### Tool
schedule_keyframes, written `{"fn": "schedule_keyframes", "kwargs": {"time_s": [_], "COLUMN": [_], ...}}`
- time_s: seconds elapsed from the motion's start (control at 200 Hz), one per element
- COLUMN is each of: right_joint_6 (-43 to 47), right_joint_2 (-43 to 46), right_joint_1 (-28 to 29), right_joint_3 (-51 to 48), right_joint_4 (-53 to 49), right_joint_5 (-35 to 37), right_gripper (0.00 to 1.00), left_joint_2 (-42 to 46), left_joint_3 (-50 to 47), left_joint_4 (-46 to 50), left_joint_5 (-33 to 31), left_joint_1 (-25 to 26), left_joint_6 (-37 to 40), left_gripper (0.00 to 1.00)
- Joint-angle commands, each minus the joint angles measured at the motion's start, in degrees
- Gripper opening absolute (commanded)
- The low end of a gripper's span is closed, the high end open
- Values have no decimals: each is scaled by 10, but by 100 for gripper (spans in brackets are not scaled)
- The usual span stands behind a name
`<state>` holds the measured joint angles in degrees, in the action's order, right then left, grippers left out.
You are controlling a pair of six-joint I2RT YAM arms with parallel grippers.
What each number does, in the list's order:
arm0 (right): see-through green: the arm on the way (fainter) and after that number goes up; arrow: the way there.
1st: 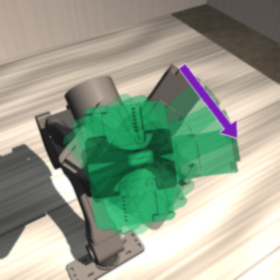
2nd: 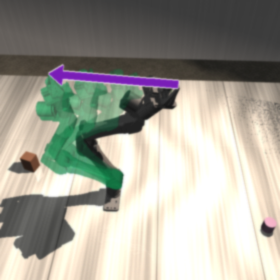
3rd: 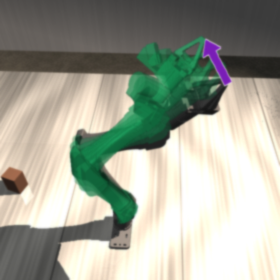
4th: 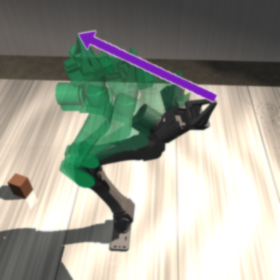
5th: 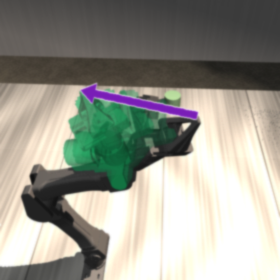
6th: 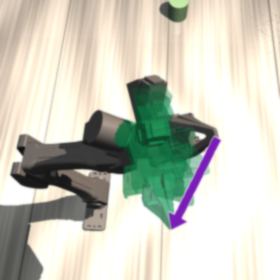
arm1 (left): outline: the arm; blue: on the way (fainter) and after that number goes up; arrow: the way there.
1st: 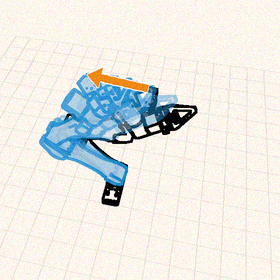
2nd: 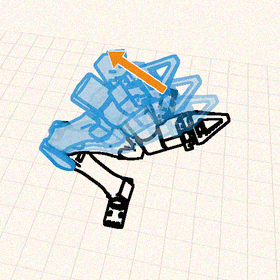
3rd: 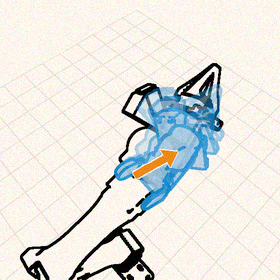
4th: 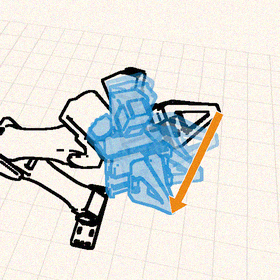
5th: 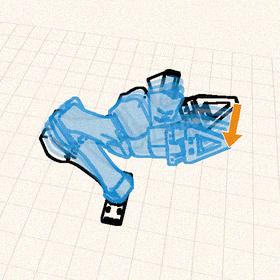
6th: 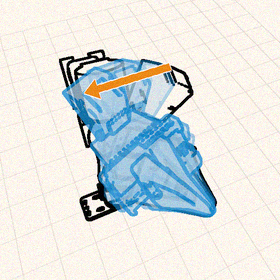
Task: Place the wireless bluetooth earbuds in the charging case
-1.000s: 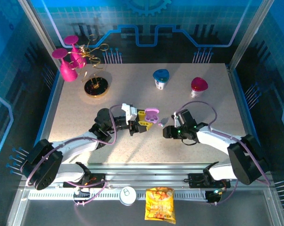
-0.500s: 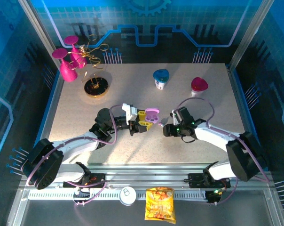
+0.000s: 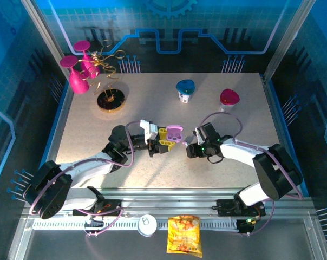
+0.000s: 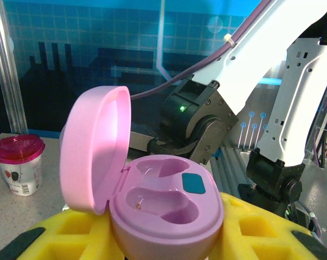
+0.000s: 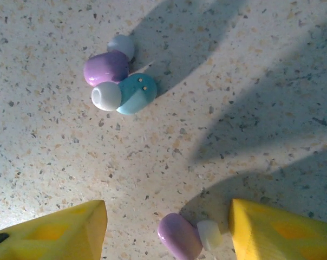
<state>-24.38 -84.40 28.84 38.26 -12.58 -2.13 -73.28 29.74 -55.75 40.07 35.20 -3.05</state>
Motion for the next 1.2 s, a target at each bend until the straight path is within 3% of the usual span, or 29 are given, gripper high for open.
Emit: {"fn": "schedule_keyframes", "kwargs": {"time_s": [0.0, 0.305, 0.475, 0.755, 0.966, 1.196], "right_joint_6": [-8, 2, 27, 31, 10, 8], "right_joint_2": [28, 81, 56, -23, -75, -134], "right_joint_1": [13, 24, 25, 62, 106, 142], "right_joint_3": [-20, -7, 26, 118, 189, 230], "right_joint_4": [-12, -65, -89, -193, -280, -335], "right_joint_5": [-10, 31, 63, 149, 249, 299], "right_gripper": [61, 62, 64, 49, 47, 34], "left_joint_2": [7, 2, 9, 45, 73, 81], "left_joint_3": [-4, -4, -7, -11, -12, -11], "left_joint_4": [-18, -33, -33, 5, 34, 47], "left_joint_5": [1, 3, 1, -6, -7, -5], "left_joint_1": [-2, -2, -2, -3, -2, -3], "left_joint_6": [-4, -12, -11, 5, 21, 31], "left_gripper": [19, 19, 19, 19, 19, 19]}}
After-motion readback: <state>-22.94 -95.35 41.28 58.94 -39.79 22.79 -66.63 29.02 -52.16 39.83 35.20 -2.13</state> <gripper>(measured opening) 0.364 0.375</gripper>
